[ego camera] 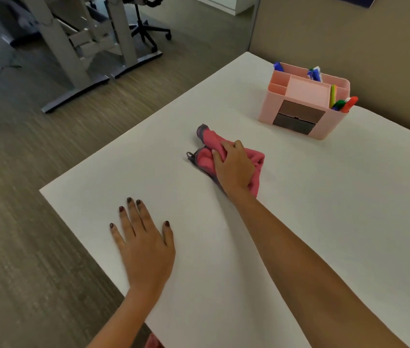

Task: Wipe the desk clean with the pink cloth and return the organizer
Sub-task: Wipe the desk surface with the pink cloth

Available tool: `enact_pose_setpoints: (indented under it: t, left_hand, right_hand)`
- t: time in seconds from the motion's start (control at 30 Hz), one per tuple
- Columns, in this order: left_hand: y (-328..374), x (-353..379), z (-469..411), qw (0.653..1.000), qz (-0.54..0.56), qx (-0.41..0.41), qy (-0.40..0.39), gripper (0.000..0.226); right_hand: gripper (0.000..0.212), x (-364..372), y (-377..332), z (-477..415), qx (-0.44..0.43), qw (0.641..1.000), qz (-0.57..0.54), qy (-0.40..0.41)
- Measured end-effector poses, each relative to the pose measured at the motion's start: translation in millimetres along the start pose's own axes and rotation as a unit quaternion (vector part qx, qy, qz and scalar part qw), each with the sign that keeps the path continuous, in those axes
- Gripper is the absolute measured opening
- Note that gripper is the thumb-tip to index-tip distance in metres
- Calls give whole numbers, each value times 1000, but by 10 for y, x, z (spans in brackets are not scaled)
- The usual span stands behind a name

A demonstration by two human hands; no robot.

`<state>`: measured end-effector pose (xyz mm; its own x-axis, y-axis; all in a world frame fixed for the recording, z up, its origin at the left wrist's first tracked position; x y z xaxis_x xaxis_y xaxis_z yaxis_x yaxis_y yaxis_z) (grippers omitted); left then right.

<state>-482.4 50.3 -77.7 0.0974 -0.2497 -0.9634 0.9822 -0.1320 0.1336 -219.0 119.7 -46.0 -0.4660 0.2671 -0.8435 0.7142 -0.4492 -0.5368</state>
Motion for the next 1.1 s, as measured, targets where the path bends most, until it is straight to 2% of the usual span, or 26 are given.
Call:
enact_pose_setpoints:
  t: [0.07, 0.27, 0.5, 0.6, 0.7, 0.83, 0.97, 1.03, 1.1]
  left_hand:
    - [-9, 5, -9, 1000, 1, -3, -2, 69]
    - [-12, 21, -17, 1000, -1, -8, -11, 70]
    - [-20, 30, -19, 1000, 7, -12, -16, 70]
    - [-17, 42, -35, 1000, 10, -15, -18, 70]
    - [-25, 40, -43, 1000, 8, -17, -21, 70]
    - [-30, 14, -57, 1000, 15, -16, -21, 68]
    - [-21, -21, -42, 1000, 14, -16, -20, 67]
    - [-34, -30, -53, 1000, 15, -15, -14, 68]
    - [-35, -37, -39, 1000, 20, -12, -10, 68]
  right_hand:
    - [29, 86, -116, -129, -20, 1000, 1, -6]
    - [32, 196, -309, -627, -1, 1000, 2, 10]
    - [33, 473, -768, -1050, -23, 999, 7, -39]
    - [34, 704, -1173, -1001, -77, 994, 12, -76]
    - [34, 1028, -1685, -716, -167, 978, 31, -123]
    - [31, 1386, -2208, -146, -288, 937, 56, -191]
    - [32, 1422, -2308, 402, -398, 888, 55, -226]
    - [31, 1346, -2202, 474, -402, 886, 51, -226]
    - [31, 1189, -1963, 415, -362, 908, 54, -206]
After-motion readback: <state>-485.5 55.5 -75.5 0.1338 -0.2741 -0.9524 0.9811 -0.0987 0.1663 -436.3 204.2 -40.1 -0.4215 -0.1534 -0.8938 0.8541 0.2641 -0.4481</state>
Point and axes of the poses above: each hand's wrist, its own z-axis away from the middle knuckle, its own x-axis out of the palm, y = z × x, the point moved 8 cm from there along -z, towards the middle knuckle, and after that the axes turned 15 degrees about -y, right-handed, at the moved point
